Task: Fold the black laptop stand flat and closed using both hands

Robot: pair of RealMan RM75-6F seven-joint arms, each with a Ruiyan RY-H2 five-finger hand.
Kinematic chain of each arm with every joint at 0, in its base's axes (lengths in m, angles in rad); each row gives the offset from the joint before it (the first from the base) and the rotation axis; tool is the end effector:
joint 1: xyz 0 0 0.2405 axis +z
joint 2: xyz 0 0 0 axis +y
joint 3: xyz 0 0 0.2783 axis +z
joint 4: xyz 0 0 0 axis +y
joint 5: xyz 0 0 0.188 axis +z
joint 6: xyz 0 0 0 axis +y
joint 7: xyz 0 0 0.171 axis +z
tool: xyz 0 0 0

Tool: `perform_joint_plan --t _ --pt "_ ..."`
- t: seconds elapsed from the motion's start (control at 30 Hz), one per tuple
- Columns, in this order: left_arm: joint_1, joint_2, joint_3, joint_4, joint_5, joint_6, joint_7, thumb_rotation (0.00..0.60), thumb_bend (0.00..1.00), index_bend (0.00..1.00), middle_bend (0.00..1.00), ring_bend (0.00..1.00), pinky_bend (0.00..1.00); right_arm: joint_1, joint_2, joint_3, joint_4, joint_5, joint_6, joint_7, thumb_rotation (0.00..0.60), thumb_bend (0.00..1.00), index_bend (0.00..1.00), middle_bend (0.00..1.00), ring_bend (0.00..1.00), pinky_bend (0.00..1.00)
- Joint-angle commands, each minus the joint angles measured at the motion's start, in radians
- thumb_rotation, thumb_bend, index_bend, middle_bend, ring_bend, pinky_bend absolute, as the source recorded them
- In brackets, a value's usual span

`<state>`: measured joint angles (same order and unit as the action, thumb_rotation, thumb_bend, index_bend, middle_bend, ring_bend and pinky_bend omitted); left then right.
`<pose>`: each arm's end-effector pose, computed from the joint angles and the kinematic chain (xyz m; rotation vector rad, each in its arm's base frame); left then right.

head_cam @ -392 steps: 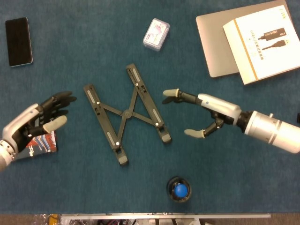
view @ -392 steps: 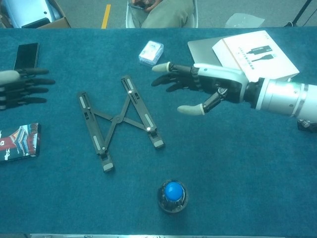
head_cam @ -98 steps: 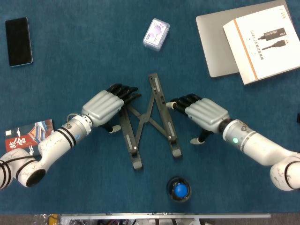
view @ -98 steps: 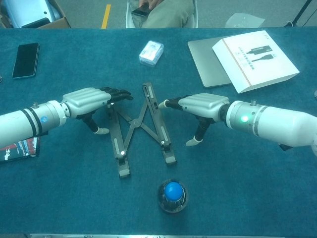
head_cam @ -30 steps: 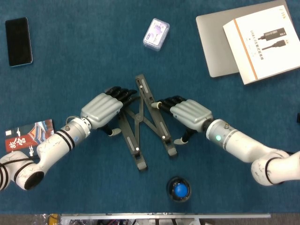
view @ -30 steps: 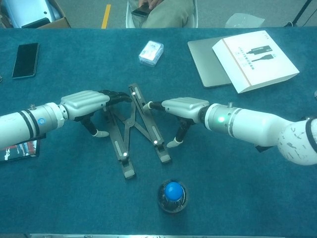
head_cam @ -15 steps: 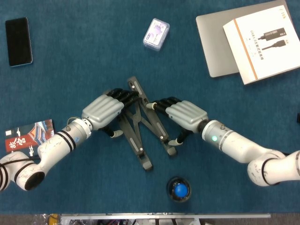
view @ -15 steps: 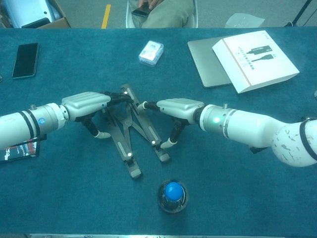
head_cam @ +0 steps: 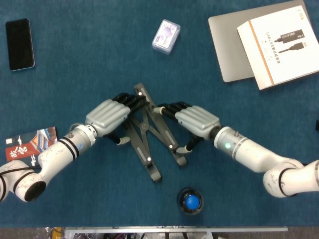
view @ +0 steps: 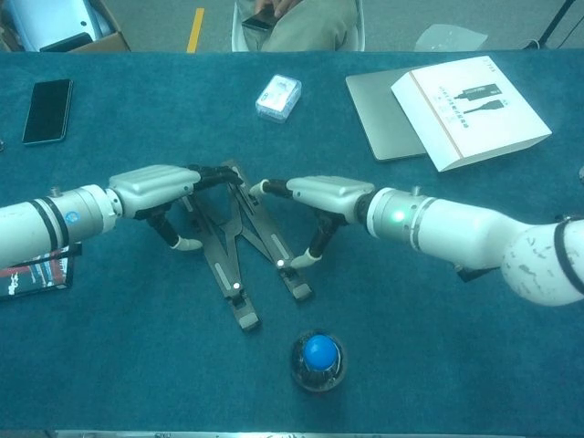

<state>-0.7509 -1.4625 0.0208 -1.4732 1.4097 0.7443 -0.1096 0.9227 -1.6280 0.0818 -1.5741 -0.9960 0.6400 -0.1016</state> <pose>-0.1891 0.3240 -0.0351 -2.2135 -1.2231 -0.7999 -0.1003 -0.3180 -0.0953 2.2456 -1.4637 0.8210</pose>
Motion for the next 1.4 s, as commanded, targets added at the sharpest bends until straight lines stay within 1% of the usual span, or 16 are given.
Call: perform_joint_plan --t 0.03,0.2,0.4,0.53,0.77,0.87,0.97,1.0,1.1,1.2,1.4 --pt "0.008 0.045 -0.006 -0.041 0.003 0.032 0.036 0.600 0.25 0.00 0.00 0.00 0.00 0.009 0.049 0.015 -0.031 -0.024 -0.010 0.002 0.600 0.12 0.00 0.02 0.00 0.02" --pt "0.033 0.129 -0.016 -0.124 -0.017 0.086 0.084 0.600 0.25 0.00 0.00 0.00 0.00 0.048 0.133 0.013 -0.062 -0.061 -0.053 -0.041 0.600 0.13 0.00 0.02 0.00 0.02" --pt "0.078 0.228 -0.020 -0.210 -0.033 0.169 0.153 0.600 0.25 0.00 0.00 0.00 0.00 0.117 0.193 0.013 -0.060 -0.113 -0.129 -0.086 0.600 0.13 0.00 0.02 0.00 0.02" --pt "0.117 0.286 -0.020 -0.253 -0.036 0.236 0.186 0.600 0.25 0.00 0.00 0.00 0.00 0.154 0.202 0.015 -0.030 -0.184 -0.178 -0.083 0.600 0.12 0.00 0.02 0.00 0.02" --pt "0.173 0.348 -0.016 -0.295 -0.029 0.310 0.191 0.600 0.25 0.00 0.00 0.00 0.00 0.210 0.160 -0.002 0.063 -0.378 -0.212 -0.082 0.600 0.02 0.00 0.01 0.00 0.02" --pt "0.193 0.361 -0.012 -0.299 -0.020 0.329 0.179 0.600 0.25 0.00 0.00 0.00 0.00 0.231 0.127 -0.010 0.109 -0.479 -0.190 -0.057 0.600 0.00 0.00 0.00 0.00 0.02" --pt "0.207 0.369 -0.011 -0.299 -0.014 0.341 0.165 0.600 0.25 0.00 0.00 0.00 0.00 0.255 0.095 -0.023 0.160 -0.572 -0.158 -0.004 0.600 0.00 0.00 0.00 0.00 0.02" --pt "0.213 0.372 -0.011 -0.297 -0.011 0.344 0.158 0.600 0.25 0.00 0.00 0.00 0.00 0.268 0.083 -0.033 0.187 -0.616 -0.138 0.010 0.600 0.00 0.00 0.00 0.00 0.02" --pt "0.222 0.375 -0.012 -0.289 -0.007 0.351 0.144 0.600 0.25 0.00 0.00 0.00 0.00 0.291 0.046 -0.056 0.255 -0.698 -0.085 0.053 0.600 0.00 0.00 0.00 0.00 0.02" --pt "0.232 0.380 -0.017 -0.281 -0.006 0.357 0.123 0.600 0.25 0.00 0.00 0.00 0.00 0.326 0.004 -0.094 0.328 -0.782 -0.027 0.140 0.600 0.00 0.00 0.00 0.00 0.02" --pt "0.248 0.394 -0.023 -0.269 -0.002 0.365 0.090 0.600 0.25 0.00 0.00 0.00 0.00 0.391 -0.053 -0.172 0.436 -0.899 0.063 0.309 0.600 0.00 0.00 0.00 0.00 0.02"
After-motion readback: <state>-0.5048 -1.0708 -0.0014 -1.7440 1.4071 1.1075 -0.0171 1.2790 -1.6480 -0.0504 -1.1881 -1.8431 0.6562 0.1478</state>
